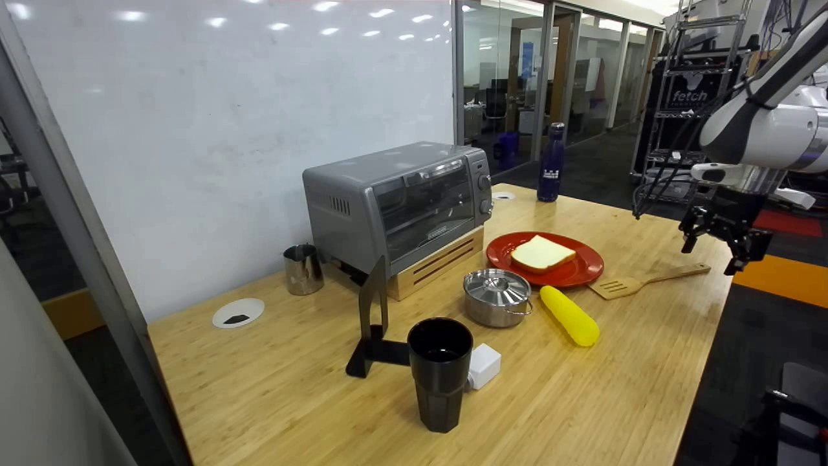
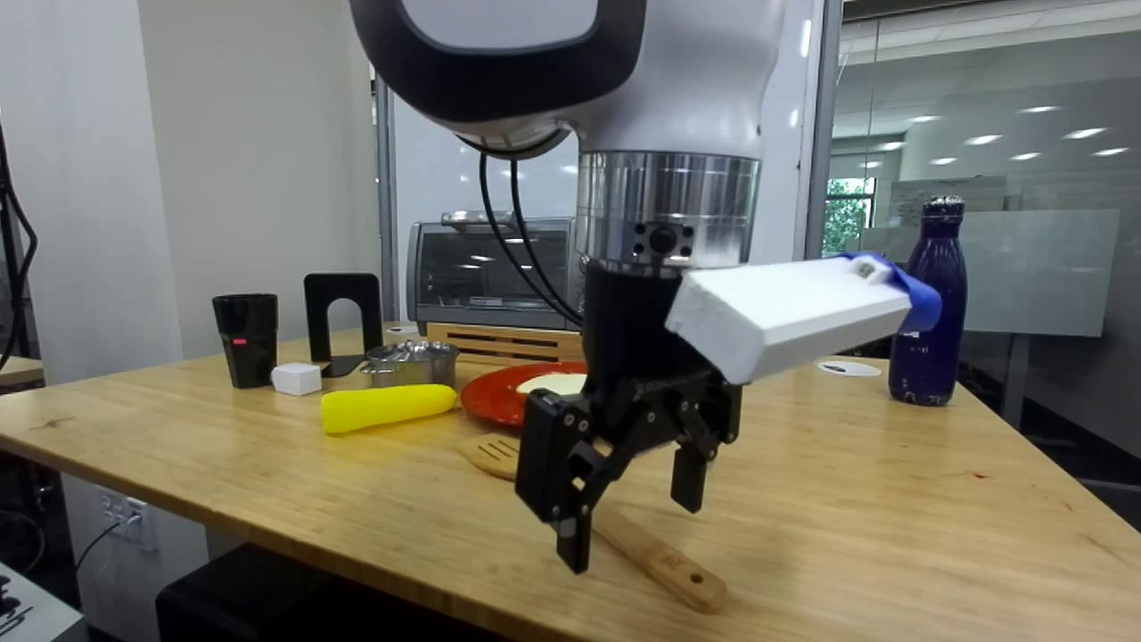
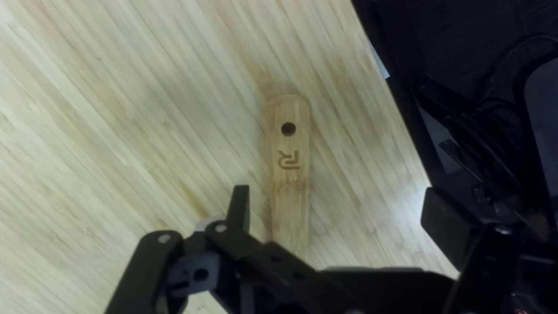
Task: Use the spatula to pick up the slice of bread.
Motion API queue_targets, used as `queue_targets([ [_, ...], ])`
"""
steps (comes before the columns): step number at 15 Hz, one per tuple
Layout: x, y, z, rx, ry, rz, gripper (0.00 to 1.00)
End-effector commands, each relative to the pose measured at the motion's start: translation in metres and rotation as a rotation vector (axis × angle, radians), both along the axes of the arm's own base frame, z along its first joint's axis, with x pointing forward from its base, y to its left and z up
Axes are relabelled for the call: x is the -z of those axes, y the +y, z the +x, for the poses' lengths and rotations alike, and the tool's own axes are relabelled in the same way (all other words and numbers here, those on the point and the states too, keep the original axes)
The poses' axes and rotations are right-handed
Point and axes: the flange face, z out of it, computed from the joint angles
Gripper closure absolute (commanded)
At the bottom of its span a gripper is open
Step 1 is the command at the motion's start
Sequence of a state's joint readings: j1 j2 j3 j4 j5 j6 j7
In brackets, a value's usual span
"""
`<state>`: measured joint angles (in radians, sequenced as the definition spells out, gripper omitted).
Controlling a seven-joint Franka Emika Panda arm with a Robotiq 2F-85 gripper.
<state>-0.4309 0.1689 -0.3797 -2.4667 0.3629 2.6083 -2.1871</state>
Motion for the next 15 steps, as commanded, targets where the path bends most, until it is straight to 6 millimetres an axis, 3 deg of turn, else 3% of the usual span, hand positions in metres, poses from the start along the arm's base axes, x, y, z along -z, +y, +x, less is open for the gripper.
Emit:
queue_targets([
  [1, 0.010, -0.016, 0.014, -0.027, -0.012, -0.008, 0.00],
  [7, 0.024, -0.023, 0.030, -0.040, 0.002, -0.011, 0.00],
  [15, 0.033, -0.010, 0.040, -0.068, 0.021, -0.018, 0.00],
])
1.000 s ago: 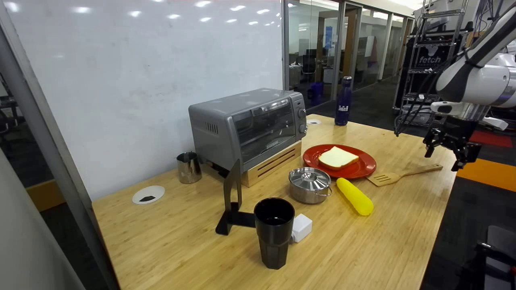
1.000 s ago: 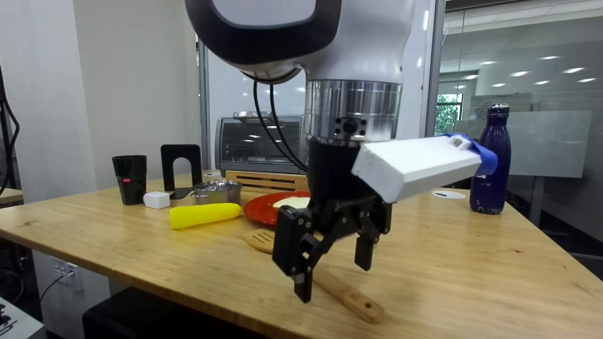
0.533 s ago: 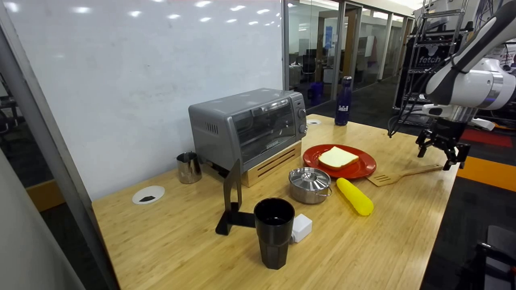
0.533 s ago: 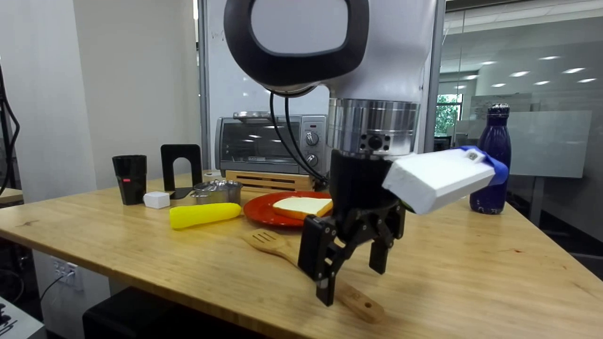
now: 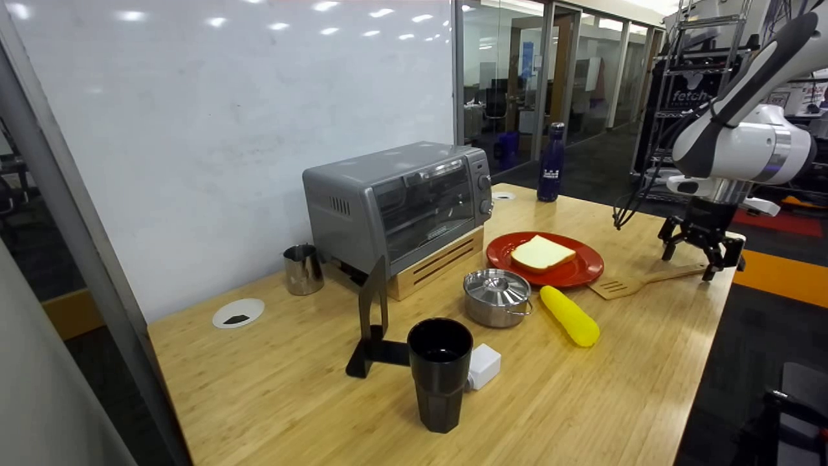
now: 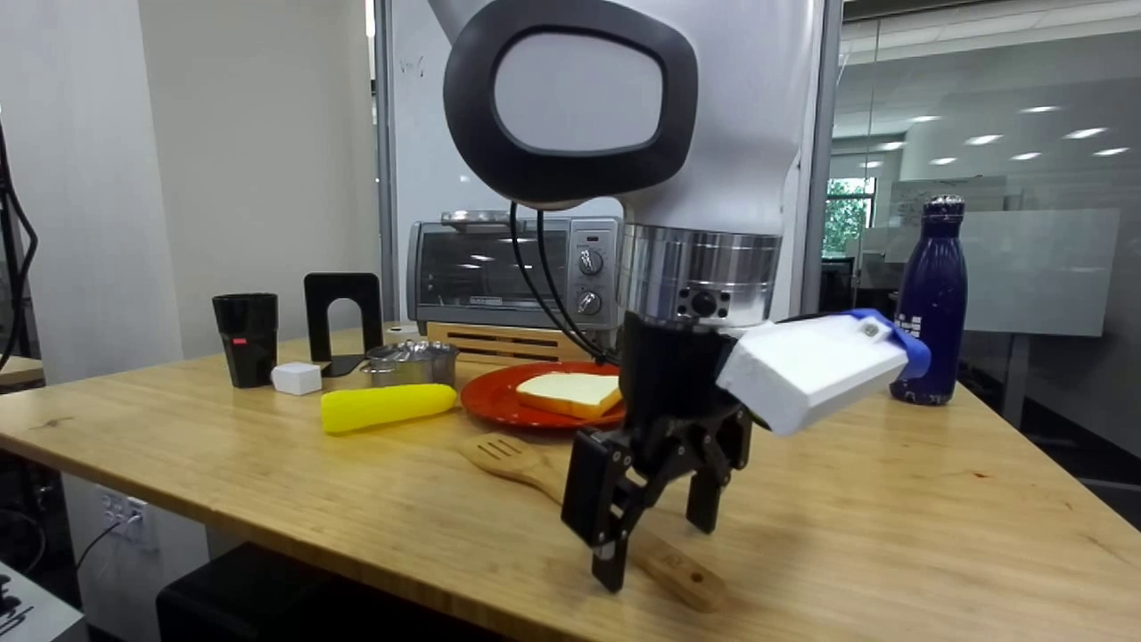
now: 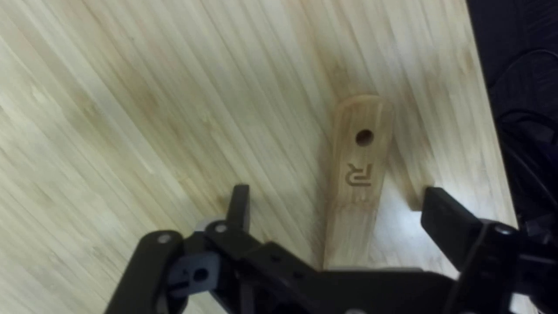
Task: Use the spatula to pick up the slice of bread.
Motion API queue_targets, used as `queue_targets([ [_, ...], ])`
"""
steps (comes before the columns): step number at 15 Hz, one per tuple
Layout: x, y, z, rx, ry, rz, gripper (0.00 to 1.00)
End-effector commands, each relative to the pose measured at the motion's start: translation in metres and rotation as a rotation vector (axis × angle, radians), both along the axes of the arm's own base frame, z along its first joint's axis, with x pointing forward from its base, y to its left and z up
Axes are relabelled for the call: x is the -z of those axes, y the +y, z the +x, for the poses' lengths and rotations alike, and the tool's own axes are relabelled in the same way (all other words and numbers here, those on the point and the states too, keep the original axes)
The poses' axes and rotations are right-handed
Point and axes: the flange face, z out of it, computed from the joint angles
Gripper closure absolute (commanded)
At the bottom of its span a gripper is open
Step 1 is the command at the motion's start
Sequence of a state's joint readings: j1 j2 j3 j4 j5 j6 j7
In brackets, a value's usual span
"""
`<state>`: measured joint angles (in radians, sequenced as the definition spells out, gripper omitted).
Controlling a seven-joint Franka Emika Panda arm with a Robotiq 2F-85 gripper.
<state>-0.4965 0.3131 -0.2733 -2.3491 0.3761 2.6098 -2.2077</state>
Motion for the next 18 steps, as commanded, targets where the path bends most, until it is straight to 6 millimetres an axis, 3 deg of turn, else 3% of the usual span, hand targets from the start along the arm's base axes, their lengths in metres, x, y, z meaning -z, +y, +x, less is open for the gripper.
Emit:
queue_targets([
  [1, 0.002, 0.000, 0.004, -0.015, -0.006, -0.025, 0.00],
  [2, 0.002, 0.000, 0.005, -0.015, -0.006, -0.027, 0.00],
  [3, 0.002, 0.001, 0.005, -0.014, -0.006, -0.030, 0.25],
  [4, 0.002, 0.001, 0.005, -0.015, -0.006, -0.032, 0.26],
  [14, -0.008, 0.008, 0.006, -0.004, -0.003, -0.051, 0.94],
  [18, -0.016, 0.013, 0.007, 0.016, 0.006, -0.057, 0.93],
])
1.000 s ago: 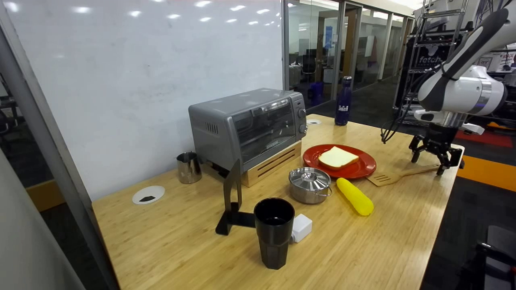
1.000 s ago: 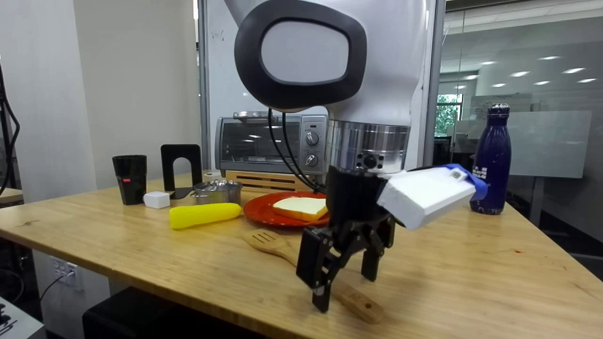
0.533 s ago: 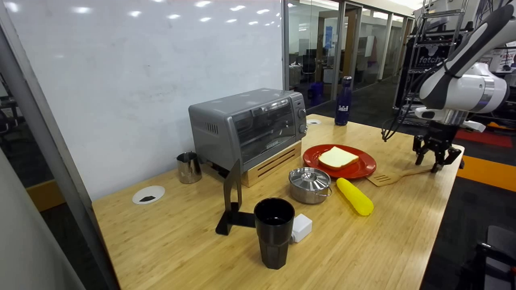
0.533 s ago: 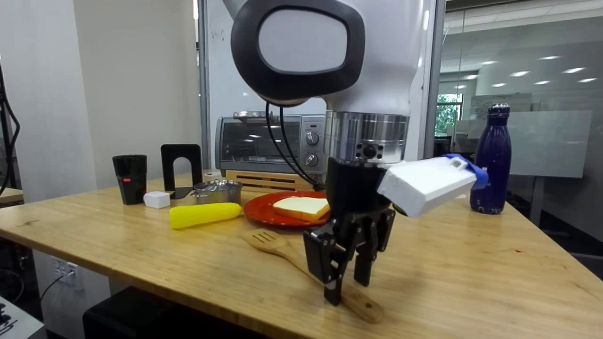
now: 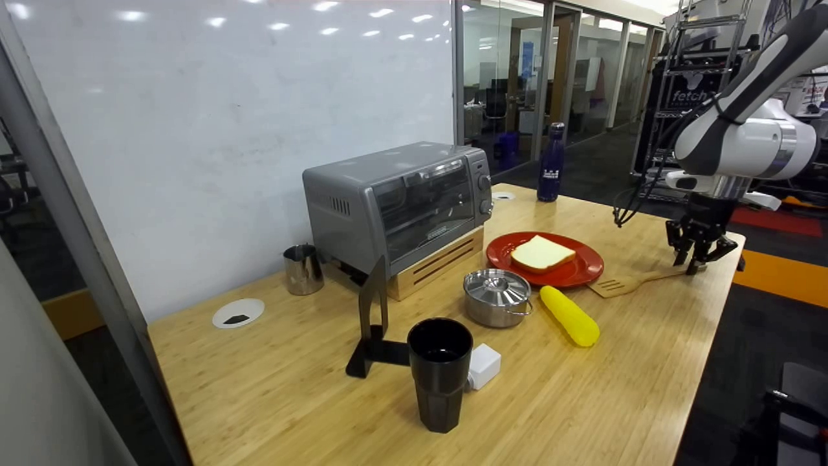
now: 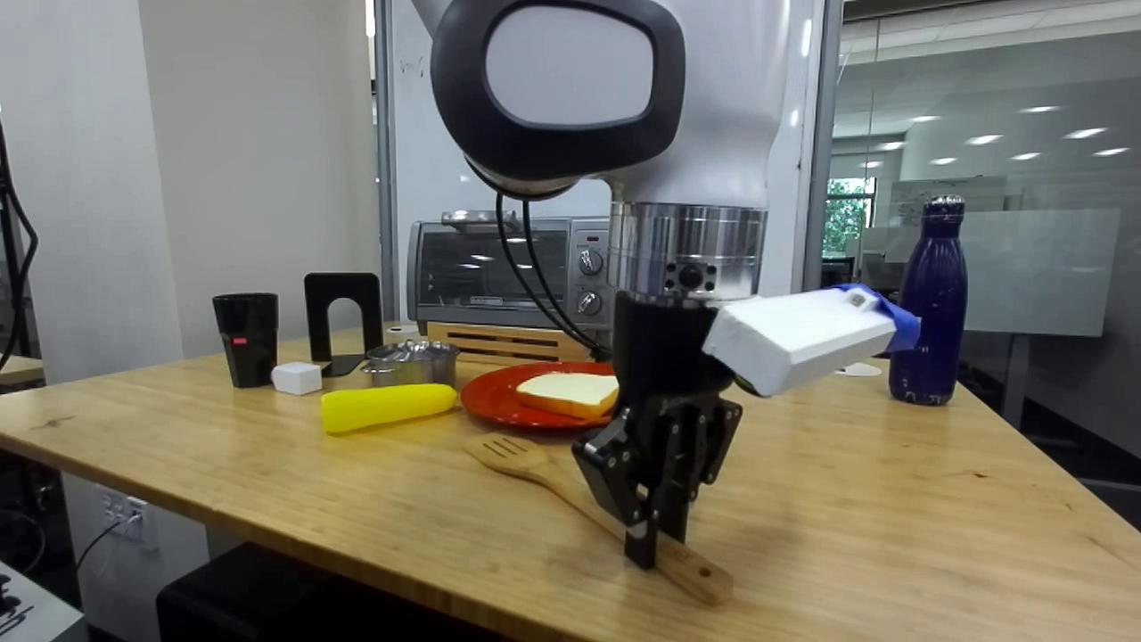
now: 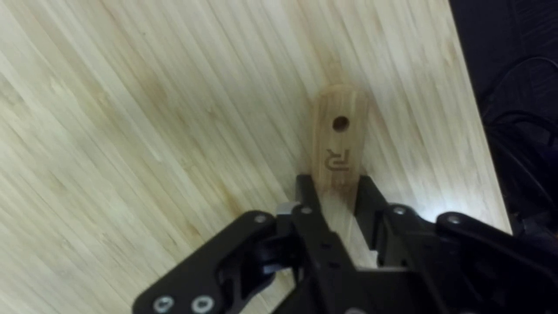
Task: Use the spatula to pick up the slice of bread.
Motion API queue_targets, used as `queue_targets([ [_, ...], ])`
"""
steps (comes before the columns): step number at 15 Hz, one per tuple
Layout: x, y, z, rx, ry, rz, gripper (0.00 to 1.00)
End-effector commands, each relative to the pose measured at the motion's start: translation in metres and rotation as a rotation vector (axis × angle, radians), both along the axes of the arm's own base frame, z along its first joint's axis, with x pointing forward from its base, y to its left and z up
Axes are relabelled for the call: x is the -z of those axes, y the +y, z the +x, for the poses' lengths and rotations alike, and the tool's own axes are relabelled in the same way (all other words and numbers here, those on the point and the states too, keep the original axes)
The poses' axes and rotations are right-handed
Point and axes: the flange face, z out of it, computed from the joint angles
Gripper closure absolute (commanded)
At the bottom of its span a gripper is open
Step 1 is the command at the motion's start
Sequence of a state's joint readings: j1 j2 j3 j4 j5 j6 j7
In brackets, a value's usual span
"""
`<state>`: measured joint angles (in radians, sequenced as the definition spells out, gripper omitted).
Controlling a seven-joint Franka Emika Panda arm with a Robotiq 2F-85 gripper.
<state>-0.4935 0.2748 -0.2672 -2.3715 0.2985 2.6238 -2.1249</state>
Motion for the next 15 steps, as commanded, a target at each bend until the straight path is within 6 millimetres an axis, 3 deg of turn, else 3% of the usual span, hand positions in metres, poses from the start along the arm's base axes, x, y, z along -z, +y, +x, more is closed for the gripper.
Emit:
queue_targets([
  [1, -0.009, 0.007, 0.006, 0.011, -0.008, -0.037, 0.93],
  [9, -0.048, 0.019, 0.025, -0.071, 0.053, -0.127, 0.93],
  [15, -0.061, 0.020, 0.019, -0.165, 0.158, -0.106, 0.93],
])
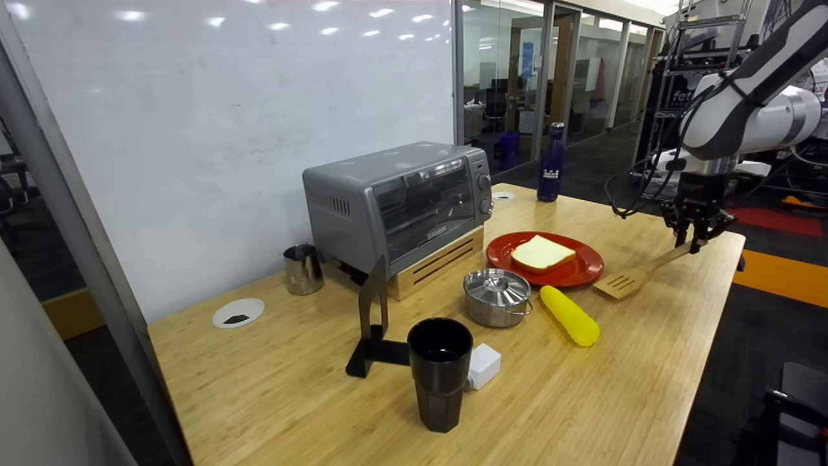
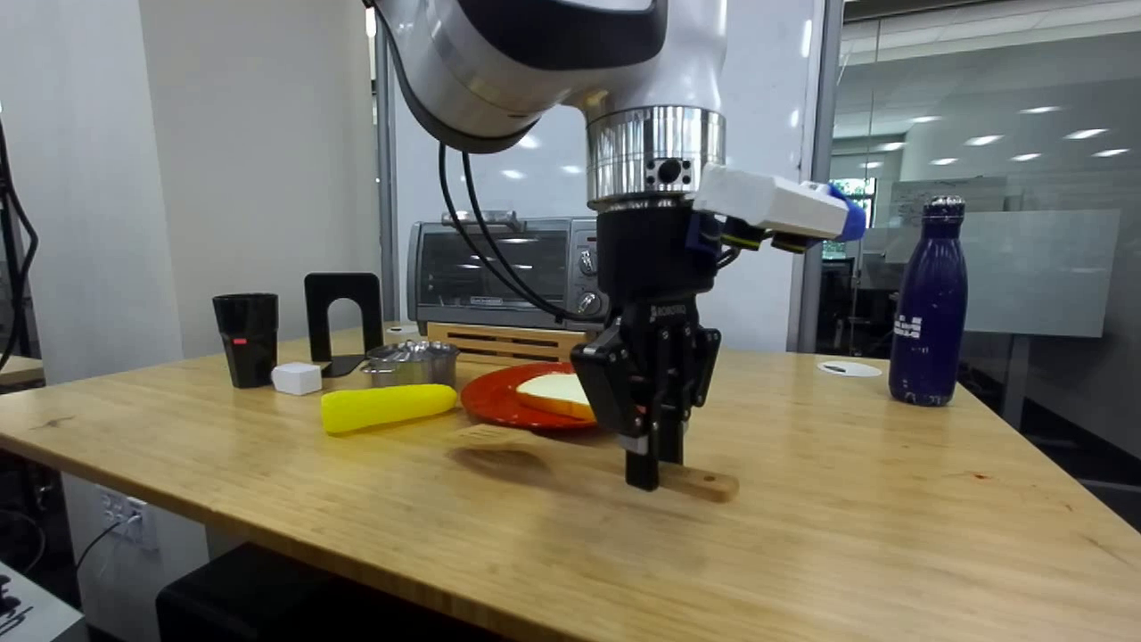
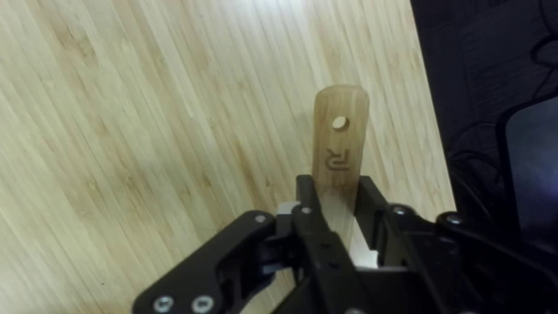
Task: Use the spatula to pick up the slice of bread.
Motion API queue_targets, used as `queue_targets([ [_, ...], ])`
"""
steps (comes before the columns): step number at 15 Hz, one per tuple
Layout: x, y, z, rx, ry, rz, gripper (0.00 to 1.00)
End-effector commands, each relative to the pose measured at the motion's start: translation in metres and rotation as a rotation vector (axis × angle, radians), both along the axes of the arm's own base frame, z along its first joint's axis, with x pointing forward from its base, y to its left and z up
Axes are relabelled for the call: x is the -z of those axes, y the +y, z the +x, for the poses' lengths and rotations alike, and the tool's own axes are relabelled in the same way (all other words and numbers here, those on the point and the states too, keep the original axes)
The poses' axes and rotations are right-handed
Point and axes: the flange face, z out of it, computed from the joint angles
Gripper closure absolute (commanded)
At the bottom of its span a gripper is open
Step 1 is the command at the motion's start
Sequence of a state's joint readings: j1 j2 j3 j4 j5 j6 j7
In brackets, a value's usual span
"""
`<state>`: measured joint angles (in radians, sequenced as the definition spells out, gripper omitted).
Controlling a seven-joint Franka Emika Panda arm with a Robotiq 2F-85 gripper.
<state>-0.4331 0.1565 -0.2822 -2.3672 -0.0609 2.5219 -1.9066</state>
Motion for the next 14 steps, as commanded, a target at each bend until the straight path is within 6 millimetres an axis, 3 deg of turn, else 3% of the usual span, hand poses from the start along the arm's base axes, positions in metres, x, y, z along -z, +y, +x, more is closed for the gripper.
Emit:
queue_targets([
  [1, -0.011, -0.005, -0.009, -0.042, 0.084, 0.011, 0.93],
  [6, -0.023, -0.038, -0.027, -0.011, 0.179, -0.057, 0.93],
  [10, -0.054, -0.079, -0.040, 0.062, 0.191, -0.184, 0.93],
  [14, -0.090, -0.108, -0.038, 0.141, 0.165, -0.286, 0.93],
])
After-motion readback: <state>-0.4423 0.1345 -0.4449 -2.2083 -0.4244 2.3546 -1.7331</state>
